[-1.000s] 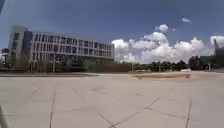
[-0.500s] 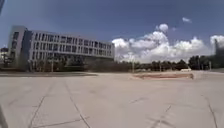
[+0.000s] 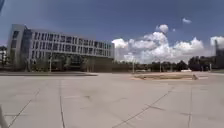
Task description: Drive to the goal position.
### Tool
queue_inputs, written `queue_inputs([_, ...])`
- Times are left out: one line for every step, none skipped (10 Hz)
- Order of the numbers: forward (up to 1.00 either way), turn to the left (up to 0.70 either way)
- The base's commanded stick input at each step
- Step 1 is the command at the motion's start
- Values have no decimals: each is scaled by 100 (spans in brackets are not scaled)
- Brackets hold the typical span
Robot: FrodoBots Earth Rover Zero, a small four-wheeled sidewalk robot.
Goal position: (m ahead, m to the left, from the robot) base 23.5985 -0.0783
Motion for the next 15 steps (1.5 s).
queue_inputs([100,27])
queue_inputs([100,27])
queue_inputs([100,12])
queue_inputs([100,0])
queue_inputs([100,0])
queue_inputs([100,0])
queue_inputs([100,0])
queue_inputs([100,0])
queue_inputs([100,0])
queue_inputs([100,0])
queue_inputs([100,0])
queue_inputs([100,-9])
queue_inputs([100,-27])
queue_inputs([100,-27])
queue_inputs([100,-21])
